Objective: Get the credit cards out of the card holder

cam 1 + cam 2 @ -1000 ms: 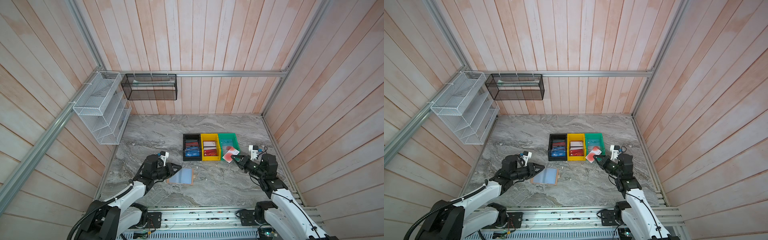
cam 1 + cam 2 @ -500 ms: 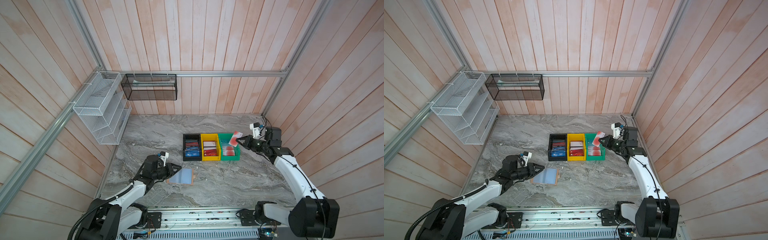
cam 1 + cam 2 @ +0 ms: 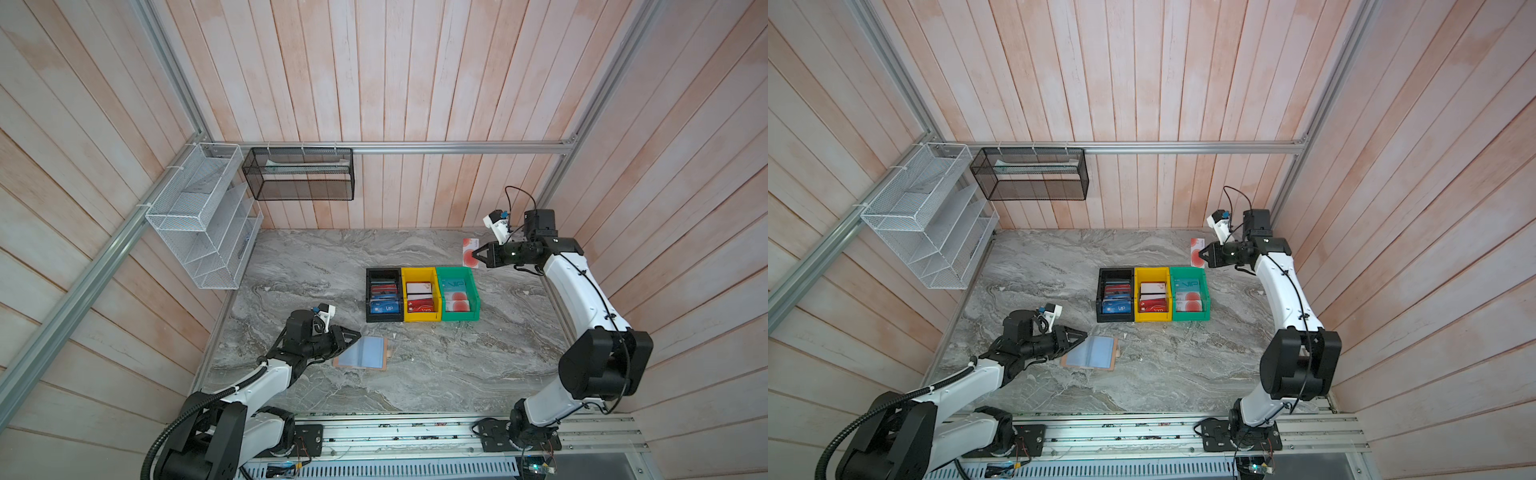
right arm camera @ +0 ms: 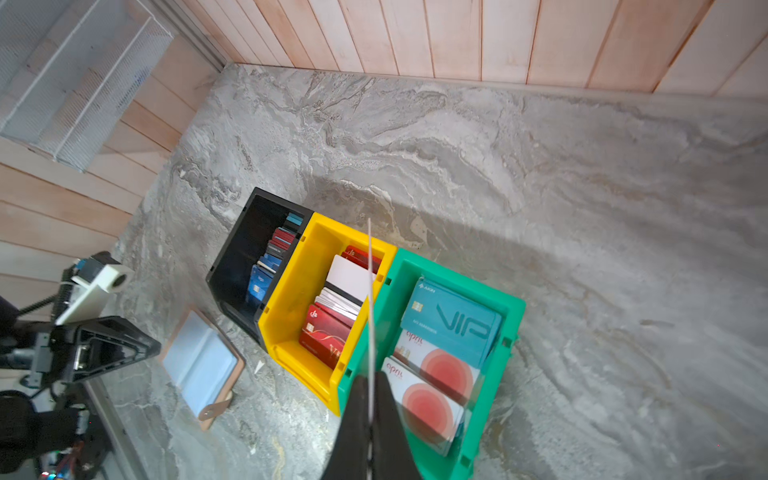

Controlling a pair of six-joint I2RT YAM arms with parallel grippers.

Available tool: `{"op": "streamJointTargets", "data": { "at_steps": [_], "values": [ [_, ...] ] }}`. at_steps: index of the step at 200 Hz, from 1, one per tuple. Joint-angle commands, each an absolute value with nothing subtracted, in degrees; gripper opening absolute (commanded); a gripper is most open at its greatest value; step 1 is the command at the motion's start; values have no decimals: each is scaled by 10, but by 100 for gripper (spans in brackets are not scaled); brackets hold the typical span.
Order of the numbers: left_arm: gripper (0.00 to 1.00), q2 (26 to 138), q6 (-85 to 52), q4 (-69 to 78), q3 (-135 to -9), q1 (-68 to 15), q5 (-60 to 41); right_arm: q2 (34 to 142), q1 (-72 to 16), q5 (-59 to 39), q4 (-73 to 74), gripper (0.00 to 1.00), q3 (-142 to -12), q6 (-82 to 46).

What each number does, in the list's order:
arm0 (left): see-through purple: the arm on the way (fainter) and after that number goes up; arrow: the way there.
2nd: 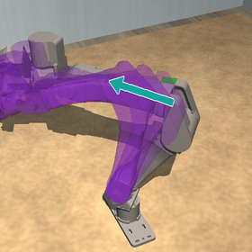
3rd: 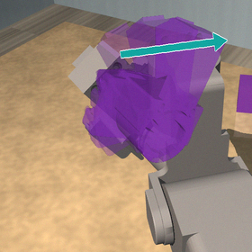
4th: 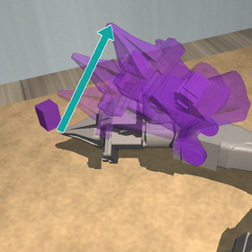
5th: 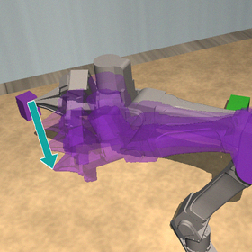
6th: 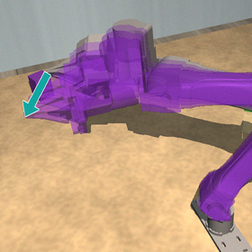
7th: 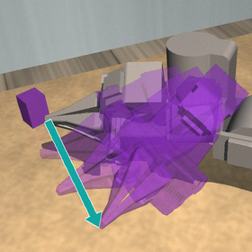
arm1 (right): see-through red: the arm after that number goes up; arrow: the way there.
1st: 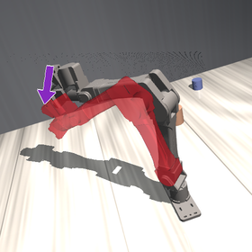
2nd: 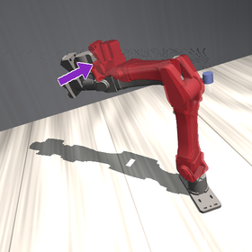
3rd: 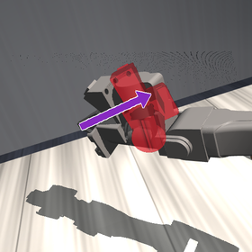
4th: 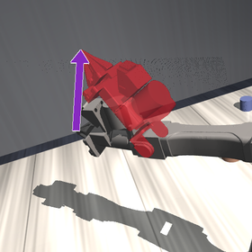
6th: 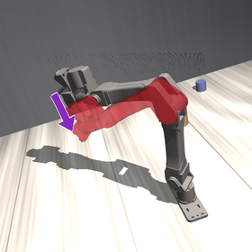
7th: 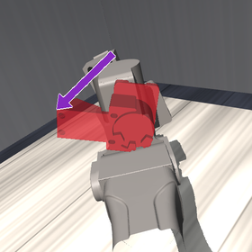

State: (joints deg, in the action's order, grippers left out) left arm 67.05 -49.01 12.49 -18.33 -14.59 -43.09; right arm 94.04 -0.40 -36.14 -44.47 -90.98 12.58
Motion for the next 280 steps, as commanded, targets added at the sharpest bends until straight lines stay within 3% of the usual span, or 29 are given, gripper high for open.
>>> {"op": "streamJointTargets", "data": {
  "at_steps": [1,38,95,280],
  "values": [
    [26,677,-476,145,-193,-141,-447,971,-28,-295,-551,0,-975,262],
    [26,680,-478,153,-188,-140,-448,1021,-64,-206,-625,0,-1031,349],
    [26,677,-475,156,-182,-132,-451,1026,-128,-16,-608,0,-909,366],
    [26,675,-478,168,-162,-120,-453,1053,-179,44,-521,0,-821,401]
  ]
}}
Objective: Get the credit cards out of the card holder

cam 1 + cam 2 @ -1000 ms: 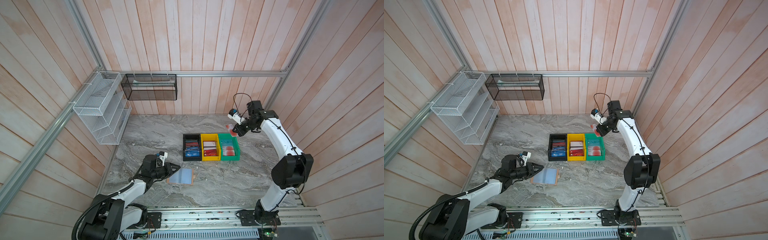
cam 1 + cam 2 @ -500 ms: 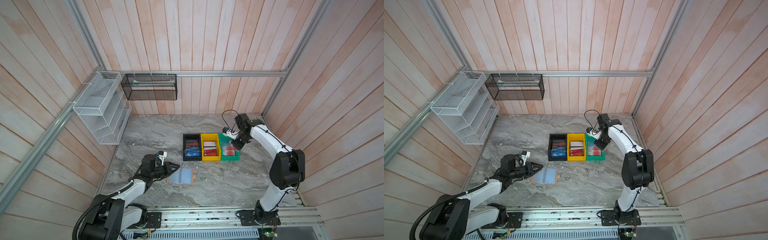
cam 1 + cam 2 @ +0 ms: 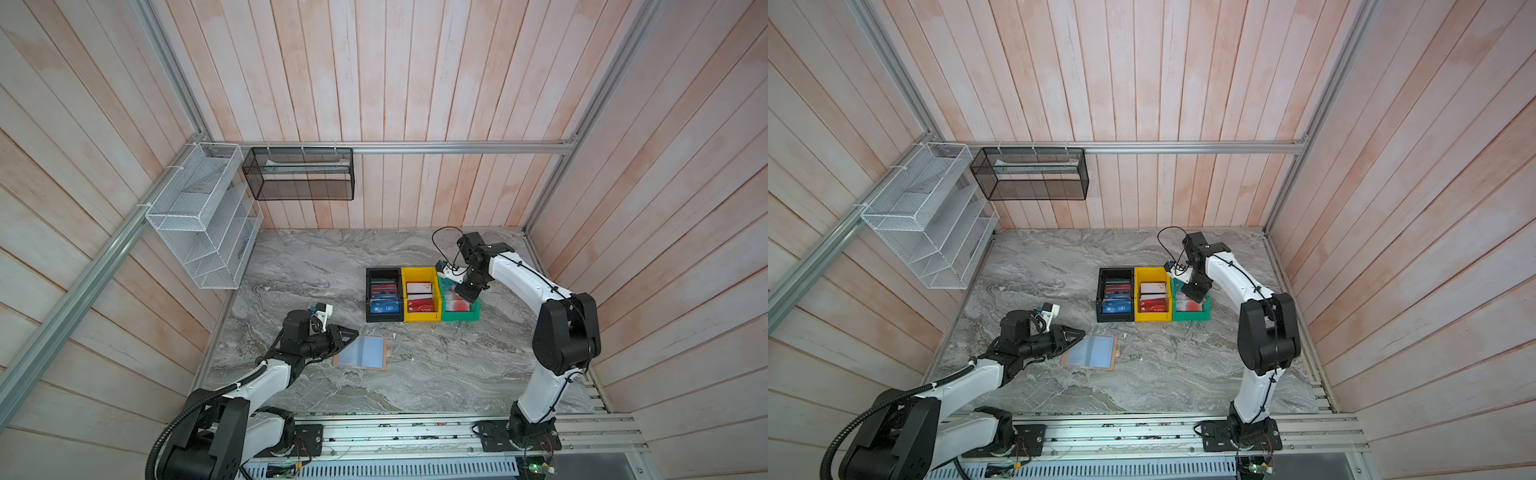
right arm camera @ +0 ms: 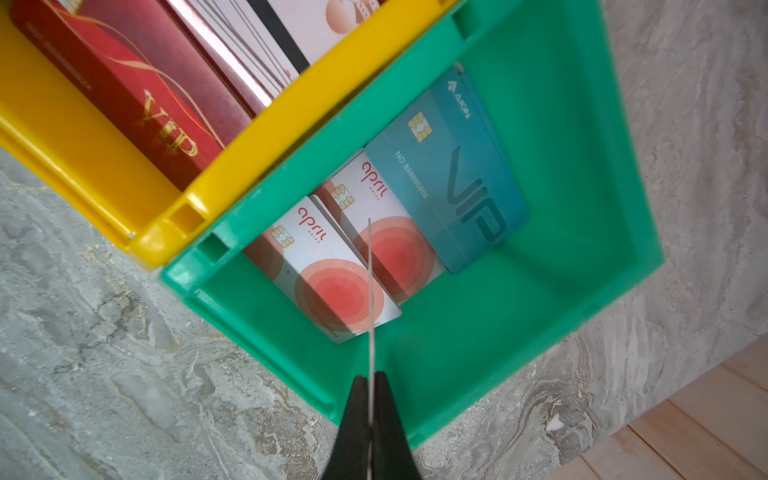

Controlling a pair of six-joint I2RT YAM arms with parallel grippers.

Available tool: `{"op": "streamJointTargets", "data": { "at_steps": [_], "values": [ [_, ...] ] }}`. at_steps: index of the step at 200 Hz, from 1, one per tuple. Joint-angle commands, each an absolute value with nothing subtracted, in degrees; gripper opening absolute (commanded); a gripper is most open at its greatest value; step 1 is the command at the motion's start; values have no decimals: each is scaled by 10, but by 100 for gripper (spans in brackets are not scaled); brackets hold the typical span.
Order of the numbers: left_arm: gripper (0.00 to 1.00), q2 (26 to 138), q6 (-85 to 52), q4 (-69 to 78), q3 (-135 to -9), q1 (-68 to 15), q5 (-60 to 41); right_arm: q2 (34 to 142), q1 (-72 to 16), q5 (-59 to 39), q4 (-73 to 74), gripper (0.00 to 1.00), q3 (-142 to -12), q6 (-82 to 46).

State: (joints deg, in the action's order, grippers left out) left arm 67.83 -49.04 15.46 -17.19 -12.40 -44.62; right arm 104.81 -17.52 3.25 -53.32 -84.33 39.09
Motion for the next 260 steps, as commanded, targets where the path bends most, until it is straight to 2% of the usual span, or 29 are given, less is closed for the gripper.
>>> {"op": "streamJointTargets", "data": {
  "at_steps": [1,202,260],
  "values": [
    [26,675,-478,168,-162,-120,-453,1052,-179,44,-520,0,-820,401],
    [26,672,-473,157,-157,-113,-447,1014,-205,58,-479,0,-750,429],
    [26,669,-471,151,-157,-112,-445,1015,-205,65,-470,7,-740,439]
  ]
}}
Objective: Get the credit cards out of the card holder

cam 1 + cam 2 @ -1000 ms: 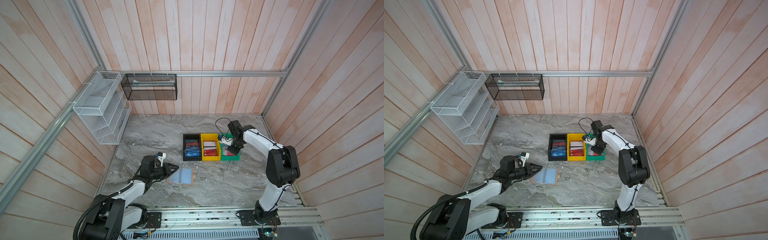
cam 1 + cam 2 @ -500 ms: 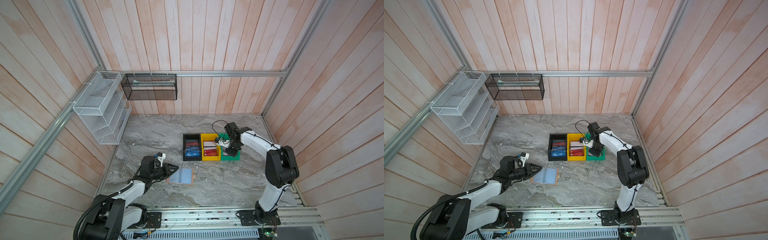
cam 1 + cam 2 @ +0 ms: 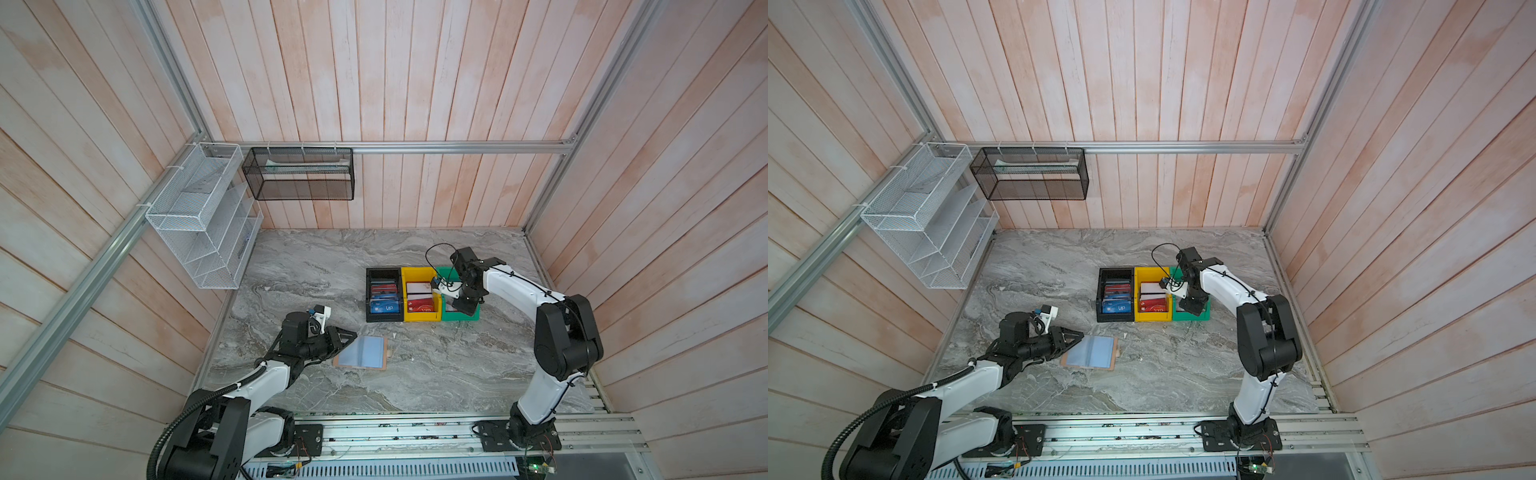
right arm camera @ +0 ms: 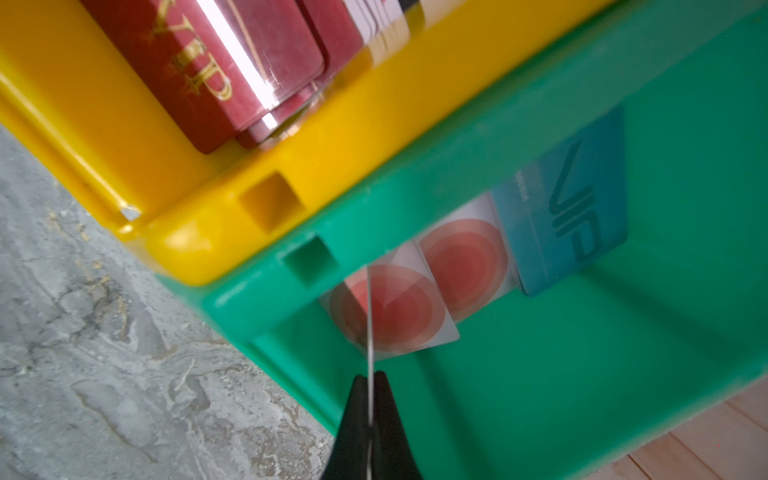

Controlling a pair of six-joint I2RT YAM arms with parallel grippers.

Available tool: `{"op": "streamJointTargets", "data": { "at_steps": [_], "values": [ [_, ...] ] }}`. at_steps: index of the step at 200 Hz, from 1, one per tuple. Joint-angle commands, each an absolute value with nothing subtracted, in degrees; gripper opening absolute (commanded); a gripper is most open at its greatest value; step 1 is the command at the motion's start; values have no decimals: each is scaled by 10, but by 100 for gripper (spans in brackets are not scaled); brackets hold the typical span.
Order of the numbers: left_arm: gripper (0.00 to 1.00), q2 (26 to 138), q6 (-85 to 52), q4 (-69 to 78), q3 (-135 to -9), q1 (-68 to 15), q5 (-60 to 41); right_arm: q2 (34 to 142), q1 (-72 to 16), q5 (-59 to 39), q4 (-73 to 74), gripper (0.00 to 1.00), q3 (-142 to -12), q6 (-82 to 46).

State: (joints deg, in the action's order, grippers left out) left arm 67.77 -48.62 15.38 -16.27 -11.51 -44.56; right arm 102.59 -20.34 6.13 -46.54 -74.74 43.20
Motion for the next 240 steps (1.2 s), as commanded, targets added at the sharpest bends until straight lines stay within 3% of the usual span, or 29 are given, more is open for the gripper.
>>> {"op": "streamJointTargets", "data": {
  "at_steps": [1,240],
  "values": [
    [26,668,-471,151,-158,-112,-446,1015,-205,66,-471,7,-740,439],
    [26,692,-463,148,-165,-108,-440,1015,-217,-2,-456,19,-745,459]
  ]
}}
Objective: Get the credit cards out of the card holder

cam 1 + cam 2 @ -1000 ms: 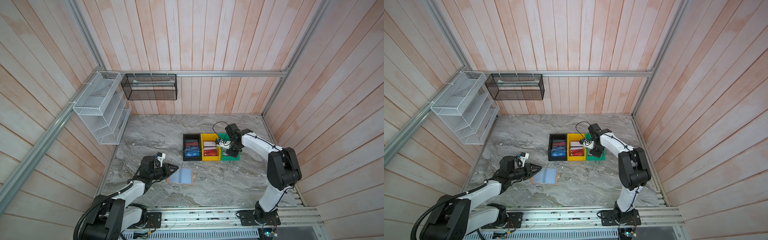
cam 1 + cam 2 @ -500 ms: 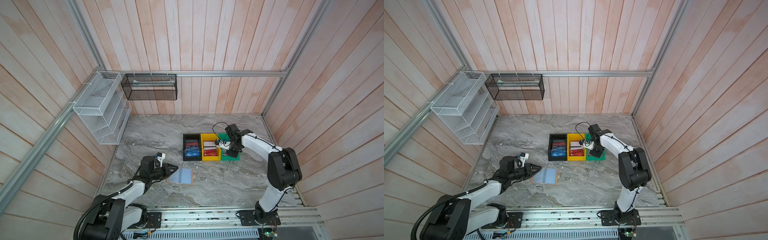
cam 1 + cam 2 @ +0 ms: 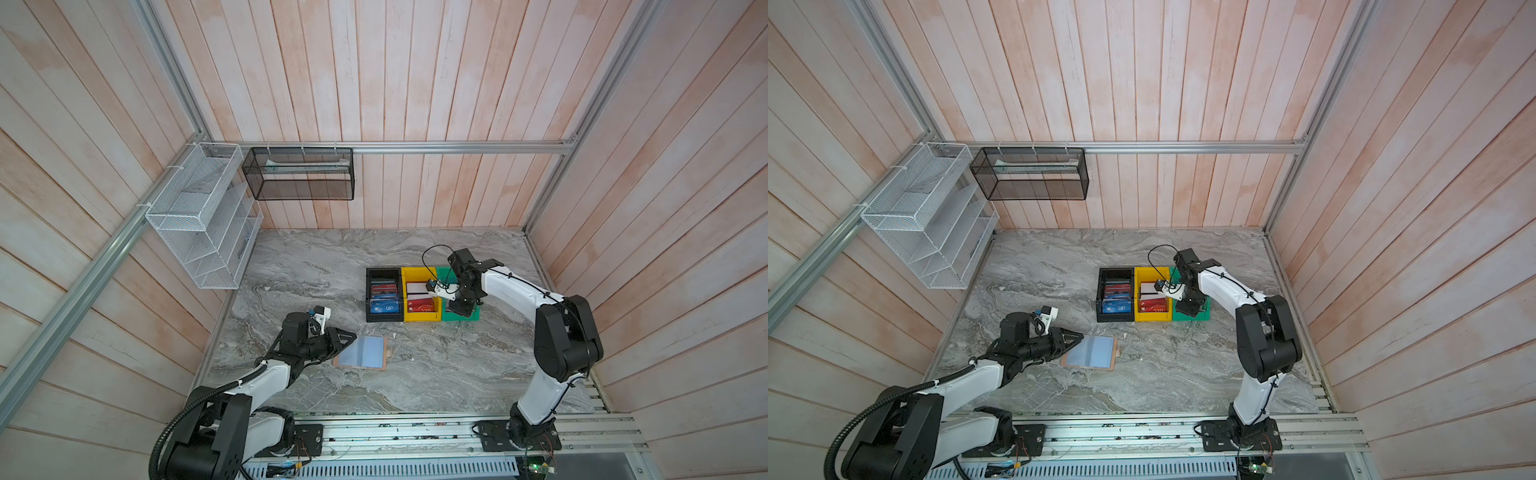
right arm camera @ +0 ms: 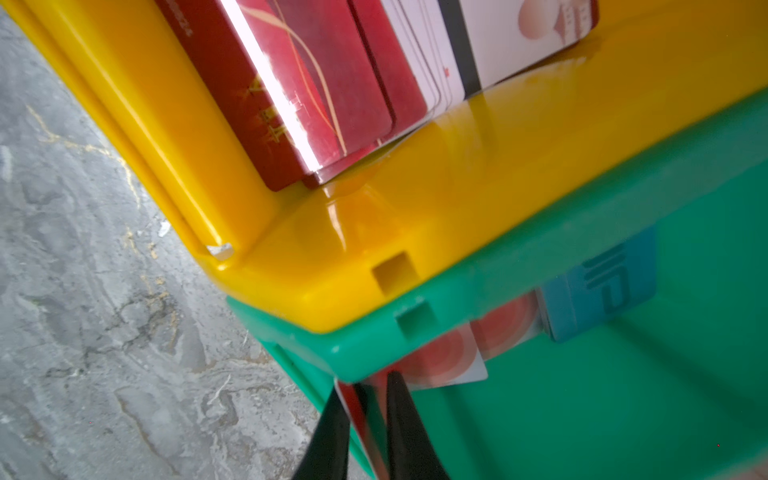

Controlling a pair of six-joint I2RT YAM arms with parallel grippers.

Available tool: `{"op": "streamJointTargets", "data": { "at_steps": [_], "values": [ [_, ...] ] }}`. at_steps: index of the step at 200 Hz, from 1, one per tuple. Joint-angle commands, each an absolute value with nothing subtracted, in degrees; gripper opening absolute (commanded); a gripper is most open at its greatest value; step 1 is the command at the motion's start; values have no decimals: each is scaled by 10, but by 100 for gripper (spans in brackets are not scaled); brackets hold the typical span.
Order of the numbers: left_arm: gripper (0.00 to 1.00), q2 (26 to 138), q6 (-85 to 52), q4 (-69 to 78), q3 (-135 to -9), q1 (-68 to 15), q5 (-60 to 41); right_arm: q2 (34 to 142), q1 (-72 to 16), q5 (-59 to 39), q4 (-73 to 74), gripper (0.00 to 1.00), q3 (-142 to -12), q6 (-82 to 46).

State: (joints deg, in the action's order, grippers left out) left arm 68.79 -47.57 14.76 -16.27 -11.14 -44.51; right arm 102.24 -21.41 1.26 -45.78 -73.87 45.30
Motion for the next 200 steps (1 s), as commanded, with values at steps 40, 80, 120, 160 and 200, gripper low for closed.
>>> {"op": "streamJointTargets", "data": {
  "at_steps": [40,80,120,160,200],
  "values": [
    [26,696,-461,147,-165,-108,-440,1002,-218,78,-412,19,-726,466],
    [26,698,-461,148,-164,-108,-438,979,-218,91,-395,20,-712,470],
    [26,701,-460,147,-164,-108,-438,988,-219,67,-409,17,-718,471],
    [26,693,-457,141,-161,-108,-435,988,-219,63,-397,18,-737,438],
    [26,683,-453,131,-170,-107,-422,923,-208,-54,-375,25,-746,343]
  ]
}}
